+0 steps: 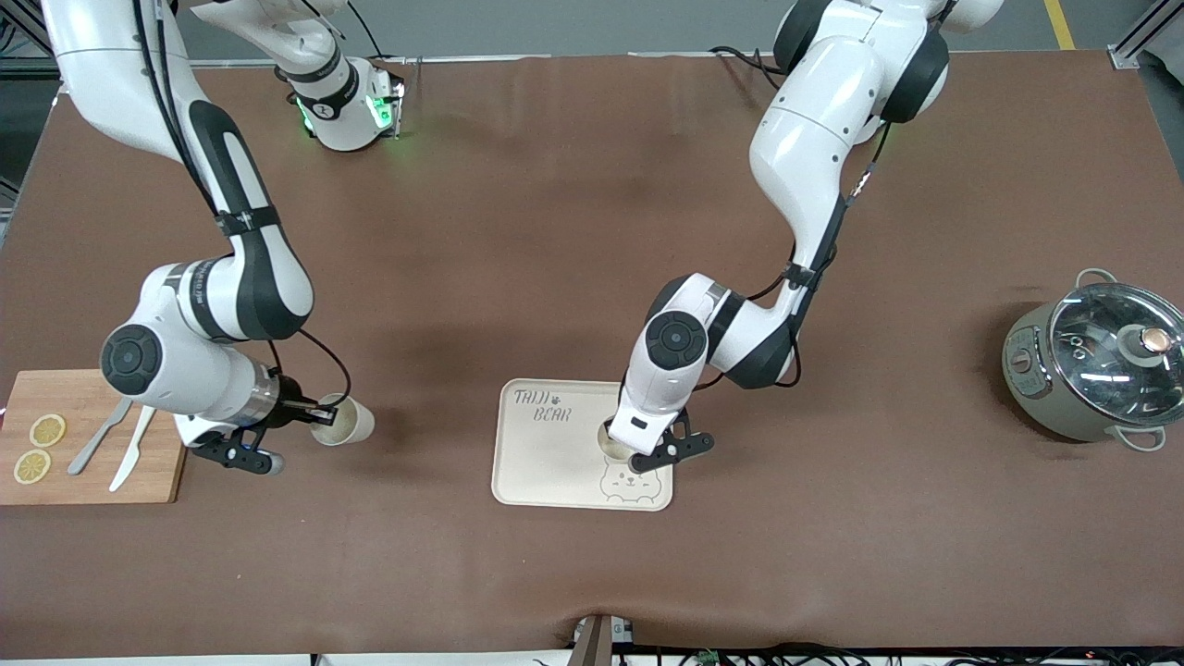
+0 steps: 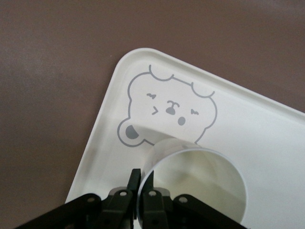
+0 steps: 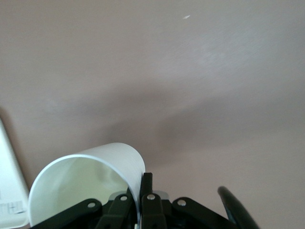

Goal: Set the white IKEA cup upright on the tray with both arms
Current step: 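Lower the cup onto the tray while the right gripper lifts its cup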

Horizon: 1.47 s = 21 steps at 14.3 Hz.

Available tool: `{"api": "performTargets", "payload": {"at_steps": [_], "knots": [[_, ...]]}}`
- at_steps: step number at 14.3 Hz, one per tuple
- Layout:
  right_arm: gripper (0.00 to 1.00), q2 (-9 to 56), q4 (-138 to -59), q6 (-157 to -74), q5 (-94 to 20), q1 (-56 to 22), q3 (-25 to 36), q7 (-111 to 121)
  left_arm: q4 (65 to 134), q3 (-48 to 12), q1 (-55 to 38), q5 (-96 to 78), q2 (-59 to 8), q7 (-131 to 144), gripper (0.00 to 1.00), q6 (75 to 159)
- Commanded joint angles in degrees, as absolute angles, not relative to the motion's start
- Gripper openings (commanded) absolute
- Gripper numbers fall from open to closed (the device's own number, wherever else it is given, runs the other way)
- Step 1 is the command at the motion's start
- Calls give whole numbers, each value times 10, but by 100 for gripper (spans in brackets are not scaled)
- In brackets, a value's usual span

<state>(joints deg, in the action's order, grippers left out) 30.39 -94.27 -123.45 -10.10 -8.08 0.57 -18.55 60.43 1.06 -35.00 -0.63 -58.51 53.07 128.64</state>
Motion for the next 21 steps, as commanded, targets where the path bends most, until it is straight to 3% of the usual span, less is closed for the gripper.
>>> {"api": "performTargets", "payload": {"at_steps": [1, 2, 3, 4, 13, 21], "knots": [[0, 295, -934, -1227, -122, -113, 9, -253, 589, 28, -364, -12, -595, 548, 36, 1300], [0, 295, -929, -1227, -122, -132, 9, -281, 589, 34, -366, -13, -595, 548, 37, 1300], [0, 295, -923, -1227, -122, -149, 10, -313, 589, 35, -366, -12, -595, 548, 56, 1300], [0, 298, -914, -1229, -122, -164, 10, -343, 589, 40, -371, -12, -595, 548, 91, 1300], [0, 364, -834, -1244, -113, -282, 12, -545, 591, 40, -374, -13, -556, 548, 91, 1191], [0, 406, -813, -1301, -105, -314, 15, -585, 594, 39, -360, -16, -473, 519, 92, 1080]]}}
